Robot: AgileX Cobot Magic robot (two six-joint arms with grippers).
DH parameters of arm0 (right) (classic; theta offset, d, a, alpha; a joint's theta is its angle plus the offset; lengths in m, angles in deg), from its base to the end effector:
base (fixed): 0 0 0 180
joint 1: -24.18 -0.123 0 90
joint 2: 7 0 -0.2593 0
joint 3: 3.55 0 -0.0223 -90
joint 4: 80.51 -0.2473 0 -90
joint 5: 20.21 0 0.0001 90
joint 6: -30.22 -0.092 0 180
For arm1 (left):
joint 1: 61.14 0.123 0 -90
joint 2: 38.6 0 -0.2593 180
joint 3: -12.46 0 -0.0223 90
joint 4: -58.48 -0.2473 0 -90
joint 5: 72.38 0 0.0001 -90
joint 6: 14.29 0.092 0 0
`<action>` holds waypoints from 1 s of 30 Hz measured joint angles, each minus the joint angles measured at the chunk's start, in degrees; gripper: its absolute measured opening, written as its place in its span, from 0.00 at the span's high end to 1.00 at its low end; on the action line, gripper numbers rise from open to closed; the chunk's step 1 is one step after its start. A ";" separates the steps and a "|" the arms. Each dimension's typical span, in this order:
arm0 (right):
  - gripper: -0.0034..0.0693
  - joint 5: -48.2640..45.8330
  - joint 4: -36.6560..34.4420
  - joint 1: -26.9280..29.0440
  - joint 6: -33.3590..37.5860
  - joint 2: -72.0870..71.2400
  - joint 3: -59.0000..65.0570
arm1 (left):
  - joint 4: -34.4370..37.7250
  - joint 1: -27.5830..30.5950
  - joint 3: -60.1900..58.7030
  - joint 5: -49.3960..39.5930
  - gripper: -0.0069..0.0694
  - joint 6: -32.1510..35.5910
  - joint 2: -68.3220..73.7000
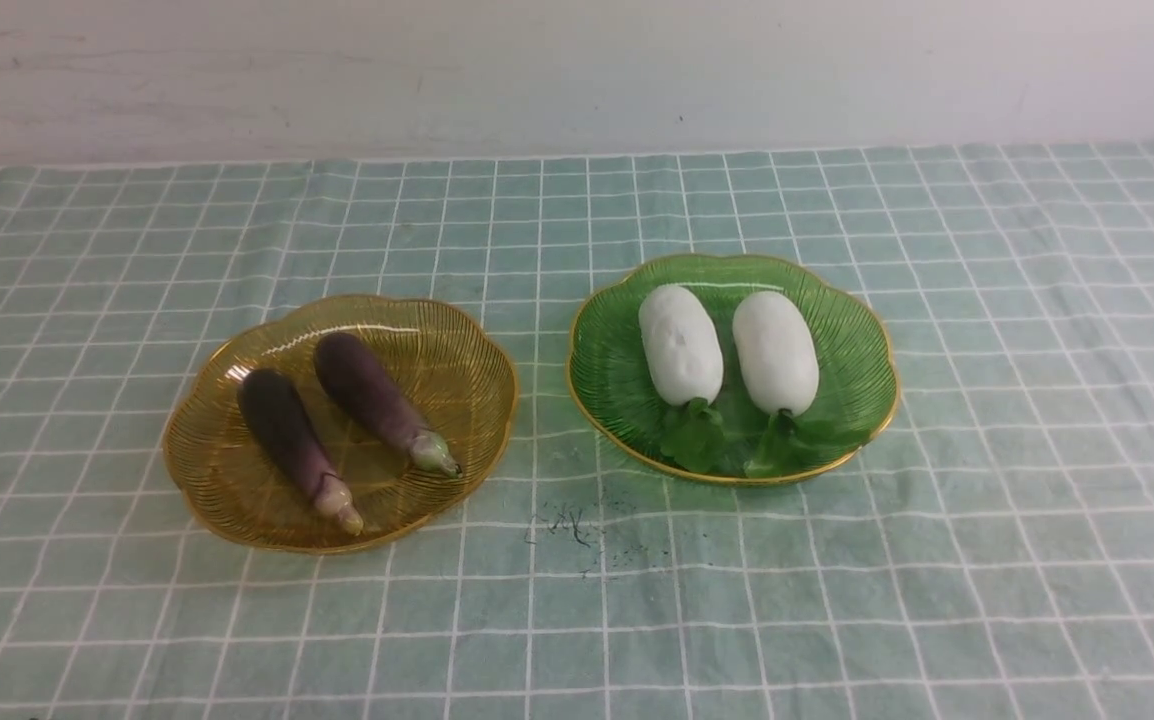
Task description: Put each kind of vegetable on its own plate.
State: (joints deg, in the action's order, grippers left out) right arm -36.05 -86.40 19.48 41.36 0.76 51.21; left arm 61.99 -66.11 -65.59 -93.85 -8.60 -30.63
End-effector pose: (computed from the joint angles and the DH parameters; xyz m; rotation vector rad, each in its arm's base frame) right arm 0.0419 0.0060 0.3105 -0.1445 1.3587 0.0078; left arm 0.0756 -0.0086 0.1707 0.1363 1.8707 -0.0516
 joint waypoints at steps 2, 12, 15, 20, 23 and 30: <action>0.97 -1.85 2.41 2.47 0.45 -0.11 3.79 | 0.00 0.00 0.00 0.00 0.92 0.00 0.00; 0.97 -6.16 4.19 8.21 -1.26 -0.03 22.88 | -0.06 0.00 0.00 -0.24 0.92 0.00 0.00; 0.97 -6.46 4.19 8.23 -2.83 -0.03 22.88 | -0.06 0.00 0.00 -0.35 0.92 0.00 0.00; 0.97 -6.47 4.33 8.23 -3.26 -0.03 22.88 | -0.06 0.00 0.00 -0.35 0.92 0.00 0.00; 0.97 -6.47 4.33 8.23 -3.26 -0.03 22.88 | -0.06 0.00 0.00 -0.35 0.92 0.00 0.00; 0.97 -6.47 4.40 8.23 -3.28 -0.03 22.88 | -0.06 0.00 0.00 -0.35 0.92 0.05 0.00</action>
State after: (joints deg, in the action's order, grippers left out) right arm -42.53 -82.00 27.71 38.09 0.72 74.08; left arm 61.93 -66.11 -65.59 -94.21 -8.55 -30.63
